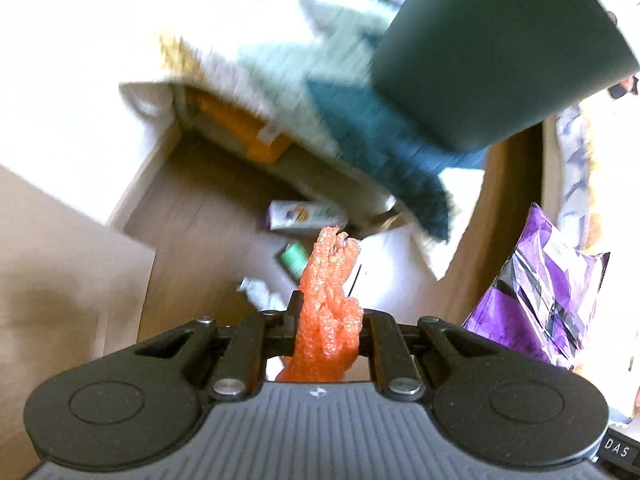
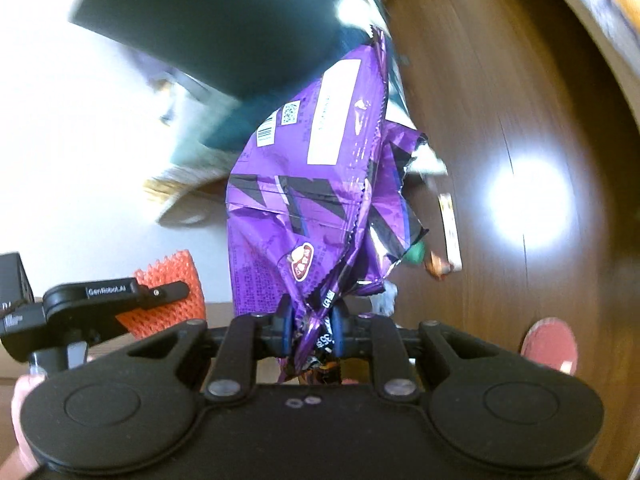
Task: Collect trash
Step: 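Lift the orange mesh and purple bags up over the wastebasket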
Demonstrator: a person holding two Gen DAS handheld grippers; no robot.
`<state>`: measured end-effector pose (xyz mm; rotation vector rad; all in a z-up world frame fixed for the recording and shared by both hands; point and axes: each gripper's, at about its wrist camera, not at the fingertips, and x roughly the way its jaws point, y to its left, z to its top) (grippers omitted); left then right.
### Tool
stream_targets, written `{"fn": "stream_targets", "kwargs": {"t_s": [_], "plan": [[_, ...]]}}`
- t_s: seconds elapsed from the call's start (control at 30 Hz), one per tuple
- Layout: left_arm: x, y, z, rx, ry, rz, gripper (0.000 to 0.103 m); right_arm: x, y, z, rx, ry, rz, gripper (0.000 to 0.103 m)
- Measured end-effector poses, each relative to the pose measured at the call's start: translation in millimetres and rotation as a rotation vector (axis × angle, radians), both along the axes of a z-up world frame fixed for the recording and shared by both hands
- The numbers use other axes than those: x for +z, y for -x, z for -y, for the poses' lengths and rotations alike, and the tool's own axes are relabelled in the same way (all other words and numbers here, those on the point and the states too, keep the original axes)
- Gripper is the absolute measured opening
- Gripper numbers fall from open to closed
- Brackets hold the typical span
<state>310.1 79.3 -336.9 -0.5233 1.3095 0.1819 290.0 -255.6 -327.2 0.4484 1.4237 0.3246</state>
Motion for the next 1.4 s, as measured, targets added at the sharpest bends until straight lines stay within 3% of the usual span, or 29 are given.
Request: {"fn": "stream_targets", "kwargs": {"t_s": [0.23,0.43,0.8,1.1,1.23,1.4], "plan": [[95.5,-23.9,12.3,-0.023,-0.003,0.125,0.013,91.3,-15.6,6.9,0.032,-0.007,0.149,0.018],[156.6,-52.5,21.1,-0.016,-0.030,0.224,0.013,154.4,-38.2,8.9,0.057,0.005,0.291,0.018],[237.8,-129.0,37.3,-0.049,-0.053,0.376,0.013,225.4,-116.2,-10.5,0.087,0.081,0.553,0.018],[240.2,-210.5,51.8,-0.115,-0.099,0.370,0.013,227.8,-190.1,-46.6,0.114,0.174,0.663,0.018],[218.0,-242.6,53.6,-0.117,-0.113,0.315,0.013,230.1,-206.4,-55.7,0.142,0.240,0.679,0.018],[184.0,-271.1,50.9,-0.106,-0.142,0.238,0.013,211.3,-237.7,-78.8,0.161,0.302,0.632,0.018]]}}
